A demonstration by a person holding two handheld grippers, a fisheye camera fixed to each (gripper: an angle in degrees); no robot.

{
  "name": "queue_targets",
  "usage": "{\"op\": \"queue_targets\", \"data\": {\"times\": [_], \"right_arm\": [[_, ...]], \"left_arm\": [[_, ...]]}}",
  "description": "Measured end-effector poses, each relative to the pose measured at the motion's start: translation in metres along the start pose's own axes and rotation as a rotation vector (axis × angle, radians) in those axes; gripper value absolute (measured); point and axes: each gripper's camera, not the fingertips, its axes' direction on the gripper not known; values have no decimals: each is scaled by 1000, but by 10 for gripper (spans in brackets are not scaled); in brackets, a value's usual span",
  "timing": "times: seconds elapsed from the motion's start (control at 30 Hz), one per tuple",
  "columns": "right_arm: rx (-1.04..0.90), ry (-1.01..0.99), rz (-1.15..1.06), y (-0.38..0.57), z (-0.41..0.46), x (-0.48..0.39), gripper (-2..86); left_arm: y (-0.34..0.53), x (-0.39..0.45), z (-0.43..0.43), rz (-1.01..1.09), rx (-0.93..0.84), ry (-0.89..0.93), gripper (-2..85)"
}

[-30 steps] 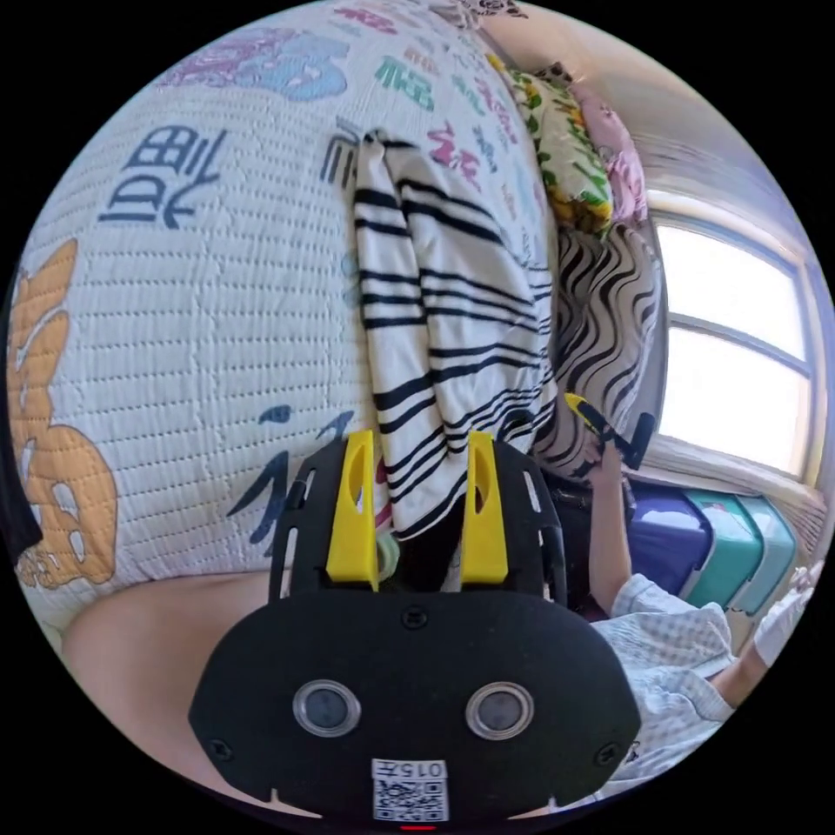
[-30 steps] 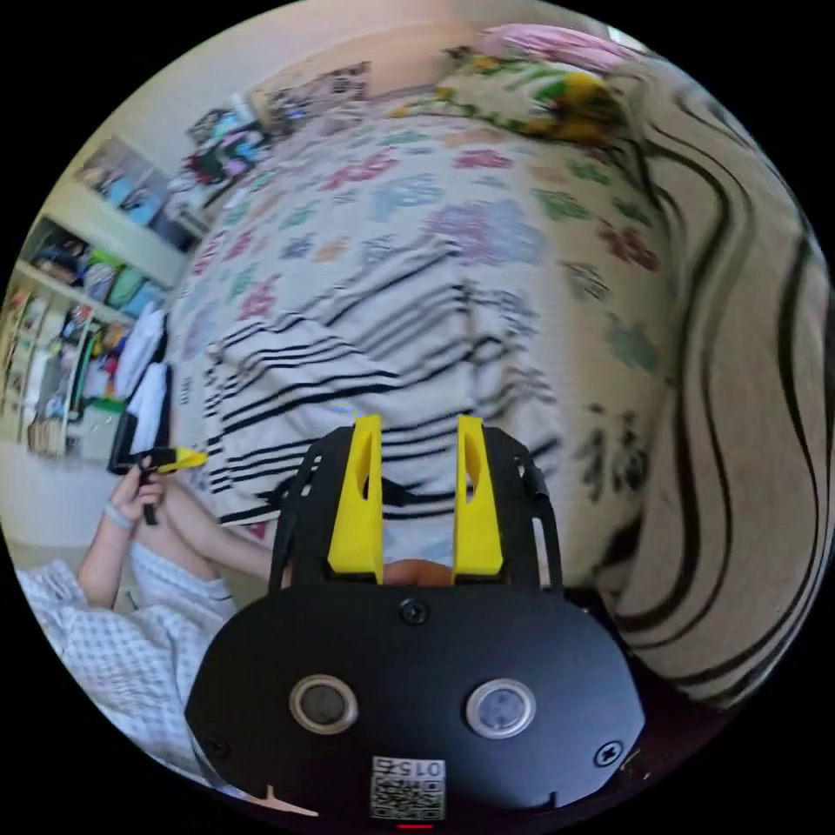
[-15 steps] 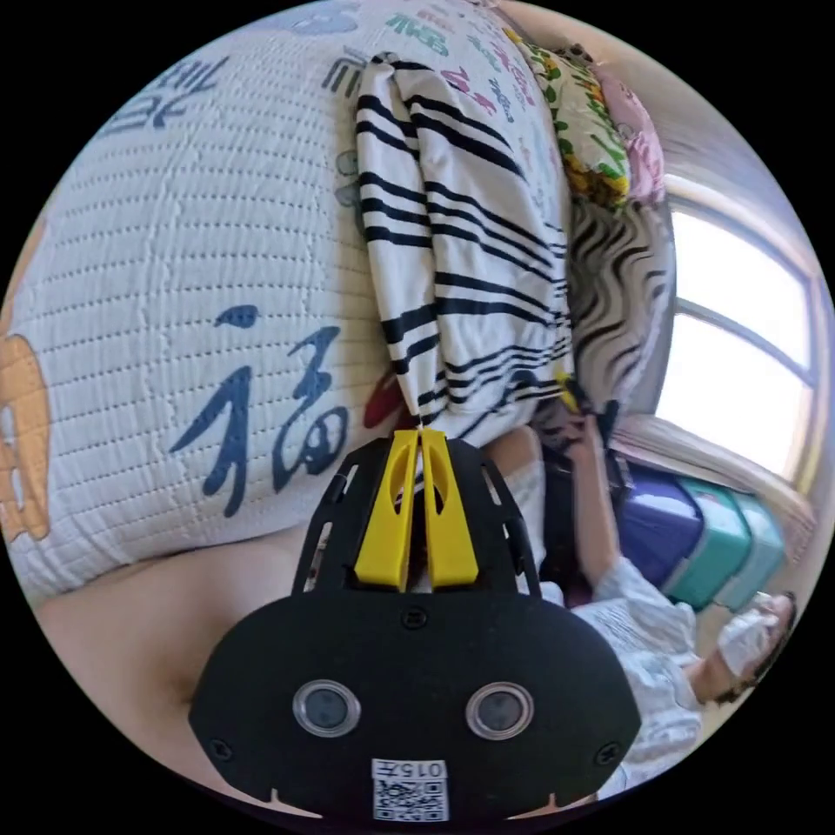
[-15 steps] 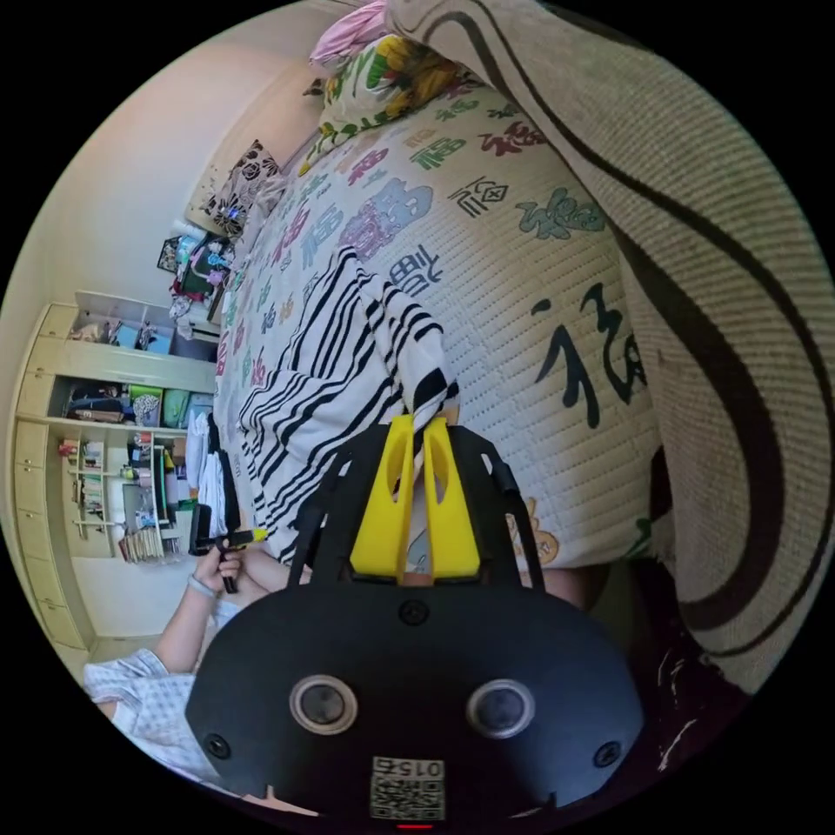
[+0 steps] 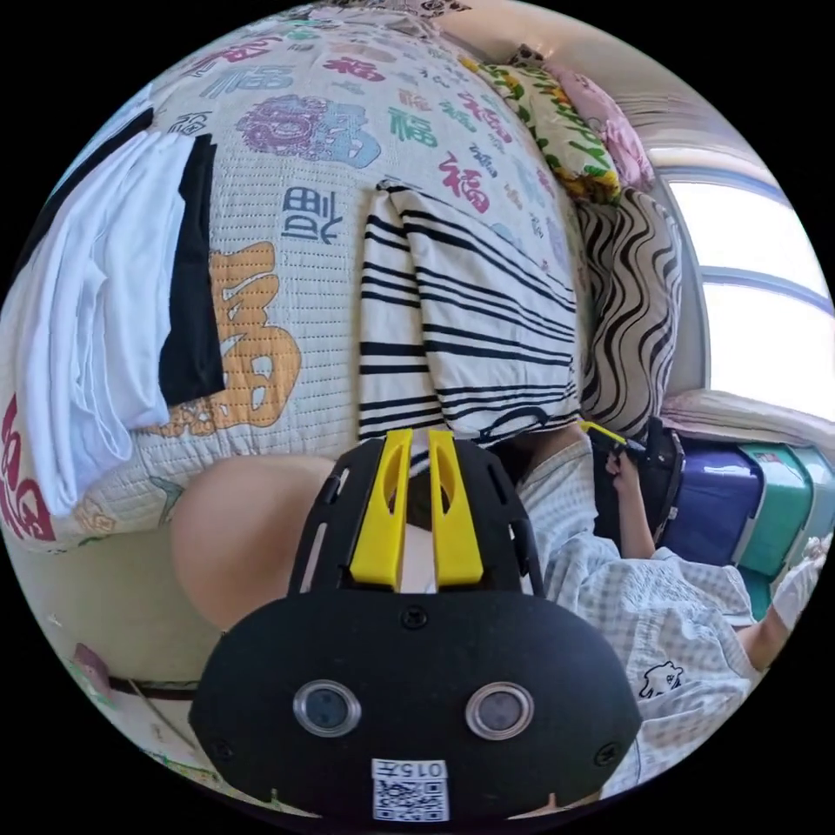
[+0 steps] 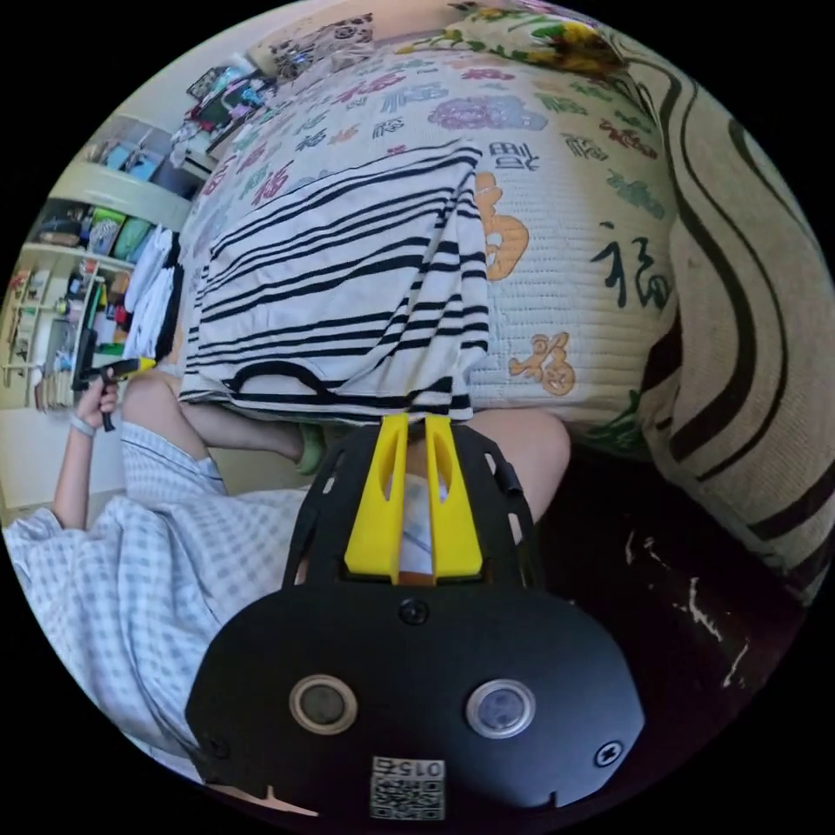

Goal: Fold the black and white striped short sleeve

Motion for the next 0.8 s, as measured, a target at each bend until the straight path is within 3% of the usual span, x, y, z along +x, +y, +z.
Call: {"op": "queue_targets", "data": {"times": [0.17, 0.33, 0.47, 0.63, 0.7, 0.8], "right_arm": [[98, 66, -325, -18, -2, -78, 110], [-153, 148, -656, -51, 89, -158, 138], [-168, 307, -736, -56, 109, -178, 75], [-97, 103, -682, -89, 52, -162, 35], [-66, 78, -675, -119, 26, -154, 33], [-87, 3, -717, -181, 0, -147, 29]], "left_arm": [[4, 11, 37, 13, 1, 141, 76], [4, -17, 101, -96, -61, 243, 103], [7, -34, 106, -147, -32, 241, 56], [1, -48, 35, -97, 126, 479, -4], [-27, -43, -1, -31, 155, 452, -4], [-72, -30, -15, 53, 8, 347, 10]]}}
